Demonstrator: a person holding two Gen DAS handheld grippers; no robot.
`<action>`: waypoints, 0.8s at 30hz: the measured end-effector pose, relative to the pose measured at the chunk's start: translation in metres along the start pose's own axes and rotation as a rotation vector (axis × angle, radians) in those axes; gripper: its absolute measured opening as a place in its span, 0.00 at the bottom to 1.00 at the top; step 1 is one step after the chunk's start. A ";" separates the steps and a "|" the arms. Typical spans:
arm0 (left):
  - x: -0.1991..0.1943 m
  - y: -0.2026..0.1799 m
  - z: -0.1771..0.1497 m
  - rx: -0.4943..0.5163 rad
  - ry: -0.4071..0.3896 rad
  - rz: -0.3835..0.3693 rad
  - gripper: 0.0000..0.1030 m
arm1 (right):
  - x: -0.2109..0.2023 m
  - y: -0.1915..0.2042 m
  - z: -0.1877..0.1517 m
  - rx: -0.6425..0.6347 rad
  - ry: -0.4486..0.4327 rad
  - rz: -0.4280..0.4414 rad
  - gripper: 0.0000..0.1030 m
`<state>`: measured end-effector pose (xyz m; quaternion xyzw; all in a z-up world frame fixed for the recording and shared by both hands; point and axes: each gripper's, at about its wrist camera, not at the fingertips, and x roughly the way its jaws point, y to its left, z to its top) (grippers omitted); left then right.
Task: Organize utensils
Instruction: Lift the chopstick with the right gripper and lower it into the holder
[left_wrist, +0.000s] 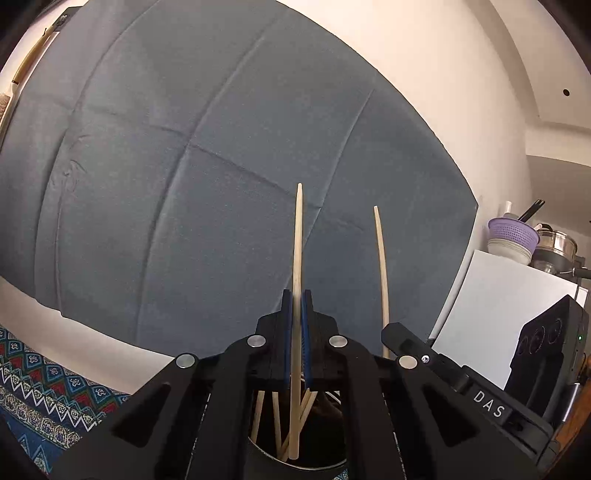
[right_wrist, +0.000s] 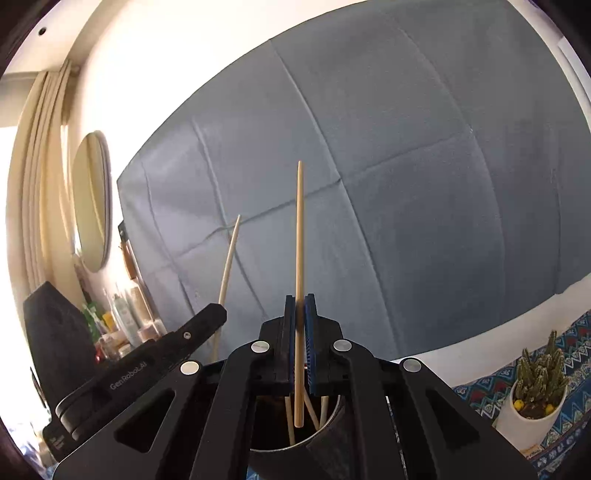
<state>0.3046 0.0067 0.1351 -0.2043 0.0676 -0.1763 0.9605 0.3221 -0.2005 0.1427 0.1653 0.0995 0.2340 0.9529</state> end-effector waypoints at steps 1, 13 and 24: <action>0.000 0.000 0.000 -0.001 -0.005 0.005 0.05 | 0.002 0.001 -0.003 0.004 0.012 0.003 0.05; 0.010 0.007 -0.030 0.022 0.041 0.033 0.04 | 0.005 0.007 -0.033 -0.059 0.074 0.001 0.05; -0.002 0.006 -0.048 0.176 0.095 0.009 0.05 | -0.005 0.013 -0.057 -0.188 0.156 0.018 0.05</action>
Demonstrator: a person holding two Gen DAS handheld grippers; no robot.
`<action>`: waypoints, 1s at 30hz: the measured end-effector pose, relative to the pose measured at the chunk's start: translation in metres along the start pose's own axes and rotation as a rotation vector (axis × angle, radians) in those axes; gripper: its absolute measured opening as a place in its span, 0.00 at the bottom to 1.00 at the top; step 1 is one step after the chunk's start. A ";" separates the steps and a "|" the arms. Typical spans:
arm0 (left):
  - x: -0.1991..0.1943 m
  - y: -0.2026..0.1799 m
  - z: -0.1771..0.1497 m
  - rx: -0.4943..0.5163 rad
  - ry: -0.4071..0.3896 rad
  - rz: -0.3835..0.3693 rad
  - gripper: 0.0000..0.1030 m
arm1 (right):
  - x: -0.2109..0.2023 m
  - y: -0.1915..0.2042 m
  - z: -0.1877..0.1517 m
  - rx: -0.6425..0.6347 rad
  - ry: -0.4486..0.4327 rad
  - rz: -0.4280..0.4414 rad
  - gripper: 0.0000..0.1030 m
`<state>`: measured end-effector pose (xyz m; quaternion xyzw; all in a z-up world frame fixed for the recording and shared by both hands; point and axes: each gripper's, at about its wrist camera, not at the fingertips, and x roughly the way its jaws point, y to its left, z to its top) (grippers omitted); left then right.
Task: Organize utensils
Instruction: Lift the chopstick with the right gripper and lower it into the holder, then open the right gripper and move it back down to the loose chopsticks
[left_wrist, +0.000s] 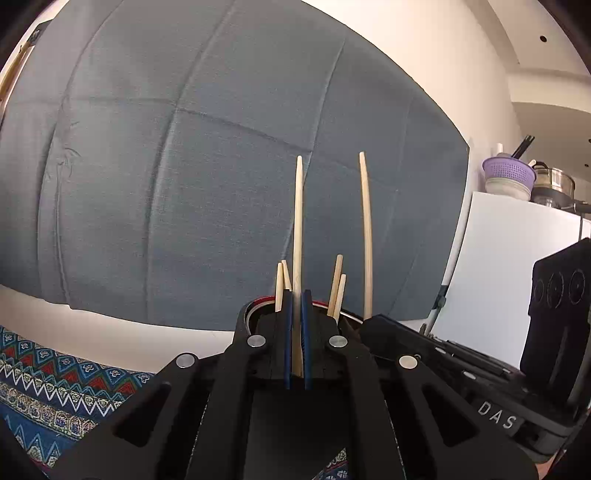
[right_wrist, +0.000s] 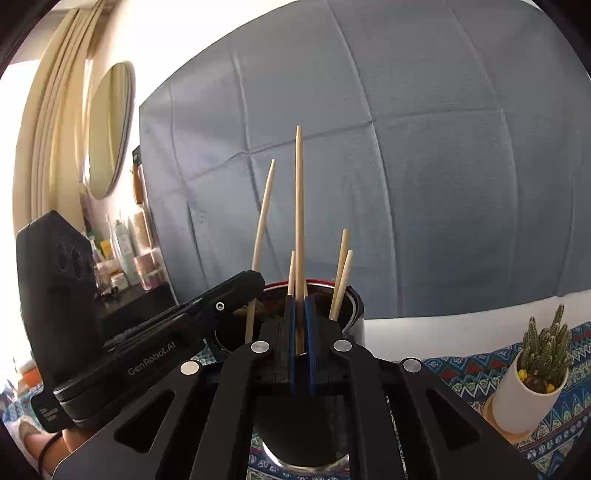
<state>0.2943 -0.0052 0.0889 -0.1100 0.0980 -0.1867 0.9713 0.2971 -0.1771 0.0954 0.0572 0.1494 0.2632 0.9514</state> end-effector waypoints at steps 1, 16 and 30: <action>-0.002 -0.001 0.000 0.016 -0.004 0.013 0.05 | -0.002 0.000 0.000 -0.010 0.003 -0.001 0.05; -0.014 0.001 0.010 0.048 -0.003 0.058 0.34 | -0.017 -0.001 -0.005 -0.038 0.005 -0.031 0.07; -0.023 0.008 0.021 0.063 0.107 0.159 0.94 | -0.042 -0.002 0.021 -0.050 -0.013 -0.151 0.84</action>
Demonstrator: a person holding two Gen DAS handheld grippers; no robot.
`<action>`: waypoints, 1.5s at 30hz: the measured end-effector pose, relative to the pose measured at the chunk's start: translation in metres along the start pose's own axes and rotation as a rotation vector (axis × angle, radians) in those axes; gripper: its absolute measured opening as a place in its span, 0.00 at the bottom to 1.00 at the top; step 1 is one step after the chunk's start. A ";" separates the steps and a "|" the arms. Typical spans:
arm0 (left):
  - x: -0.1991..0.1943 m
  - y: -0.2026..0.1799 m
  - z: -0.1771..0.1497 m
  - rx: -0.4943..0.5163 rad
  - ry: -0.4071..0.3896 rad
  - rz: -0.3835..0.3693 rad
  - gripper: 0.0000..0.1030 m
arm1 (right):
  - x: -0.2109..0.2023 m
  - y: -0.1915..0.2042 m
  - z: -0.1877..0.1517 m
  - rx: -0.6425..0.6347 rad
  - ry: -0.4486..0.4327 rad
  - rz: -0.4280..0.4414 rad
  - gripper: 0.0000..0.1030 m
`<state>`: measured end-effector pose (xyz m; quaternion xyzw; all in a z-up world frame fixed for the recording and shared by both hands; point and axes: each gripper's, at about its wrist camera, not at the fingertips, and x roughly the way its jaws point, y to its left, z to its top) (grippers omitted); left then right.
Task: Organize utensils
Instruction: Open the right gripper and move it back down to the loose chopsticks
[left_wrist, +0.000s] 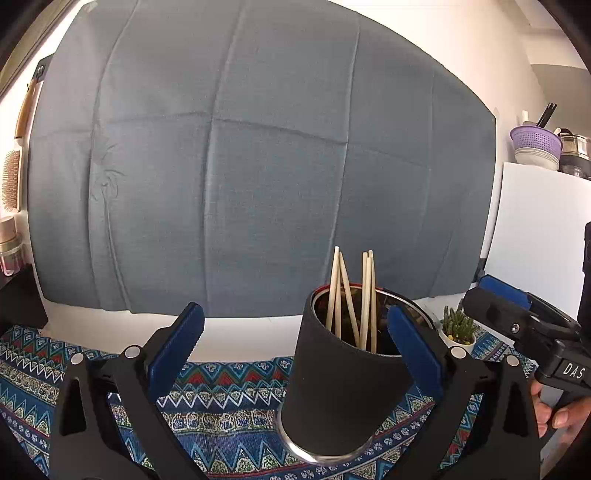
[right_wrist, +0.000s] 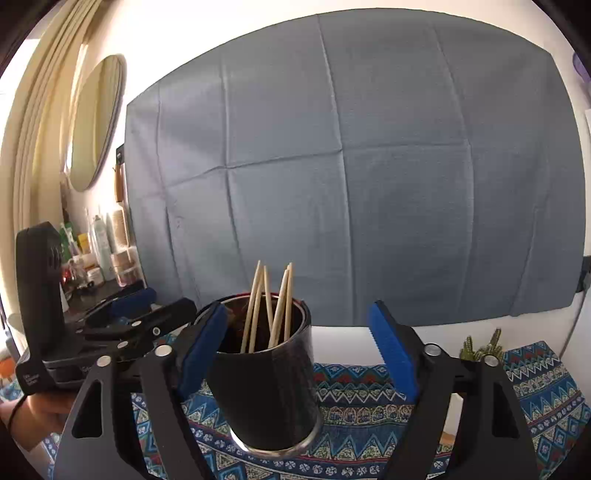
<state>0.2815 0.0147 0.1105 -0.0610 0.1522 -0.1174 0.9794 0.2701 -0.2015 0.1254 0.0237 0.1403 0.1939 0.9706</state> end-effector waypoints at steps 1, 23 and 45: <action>-0.001 0.000 -0.001 -0.008 0.014 -0.004 0.94 | -0.002 0.000 0.002 0.005 0.003 -0.004 0.85; -0.088 -0.011 -0.080 0.010 0.370 0.020 0.94 | -0.062 0.017 -0.061 0.021 0.361 0.089 0.91; -0.117 -0.025 -0.160 0.033 0.731 -0.015 0.94 | -0.107 0.043 -0.154 -0.002 0.718 0.064 0.92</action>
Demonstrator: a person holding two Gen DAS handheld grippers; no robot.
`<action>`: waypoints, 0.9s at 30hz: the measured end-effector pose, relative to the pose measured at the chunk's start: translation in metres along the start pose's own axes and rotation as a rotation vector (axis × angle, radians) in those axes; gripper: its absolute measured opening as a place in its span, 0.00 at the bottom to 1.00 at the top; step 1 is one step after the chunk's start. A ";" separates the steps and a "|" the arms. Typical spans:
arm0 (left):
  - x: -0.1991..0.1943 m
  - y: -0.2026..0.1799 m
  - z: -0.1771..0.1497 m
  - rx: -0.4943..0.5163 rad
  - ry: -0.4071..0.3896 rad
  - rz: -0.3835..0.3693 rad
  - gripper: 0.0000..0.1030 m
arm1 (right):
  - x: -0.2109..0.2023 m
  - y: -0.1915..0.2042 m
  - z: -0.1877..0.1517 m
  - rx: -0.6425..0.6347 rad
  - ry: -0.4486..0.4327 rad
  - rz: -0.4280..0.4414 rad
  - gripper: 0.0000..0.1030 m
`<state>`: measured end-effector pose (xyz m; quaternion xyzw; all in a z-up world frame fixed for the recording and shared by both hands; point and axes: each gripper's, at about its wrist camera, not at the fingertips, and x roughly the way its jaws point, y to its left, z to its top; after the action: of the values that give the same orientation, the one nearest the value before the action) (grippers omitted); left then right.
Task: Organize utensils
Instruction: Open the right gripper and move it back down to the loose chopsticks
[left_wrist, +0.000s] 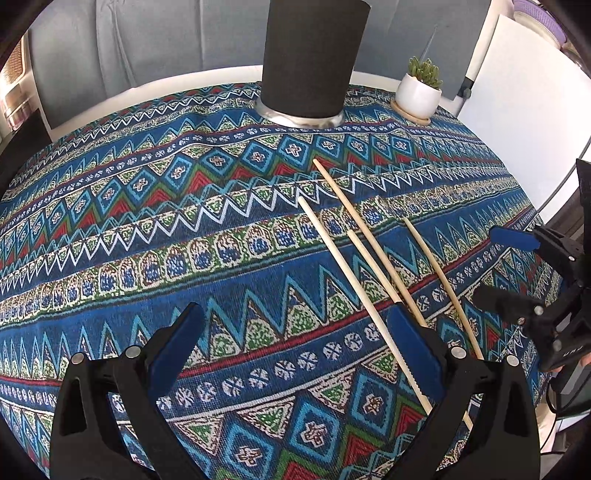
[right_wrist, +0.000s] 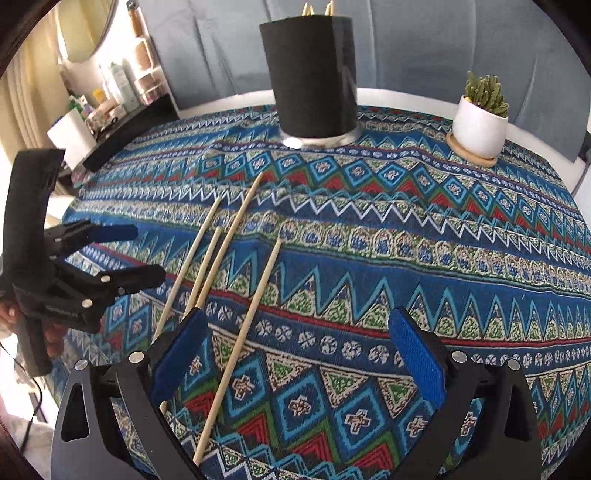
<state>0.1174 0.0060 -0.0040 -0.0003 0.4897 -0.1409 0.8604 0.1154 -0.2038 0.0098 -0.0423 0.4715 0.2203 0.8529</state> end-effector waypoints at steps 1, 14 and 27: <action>-0.004 -0.002 -0.002 -0.004 -0.014 -0.003 0.94 | 0.001 0.003 -0.003 -0.013 0.001 0.003 0.92; -0.004 -0.024 -0.012 0.047 -0.025 0.030 0.94 | 0.005 0.005 -0.024 -0.108 0.012 -0.035 0.92; 0.007 -0.022 -0.007 0.072 -0.054 0.126 0.96 | 0.005 0.006 -0.026 -0.114 0.006 -0.062 0.93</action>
<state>0.1099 -0.0160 -0.0106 0.0575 0.4599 -0.1039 0.8800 0.0950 -0.2043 -0.0081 -0.1060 0.4593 0.2202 0.8540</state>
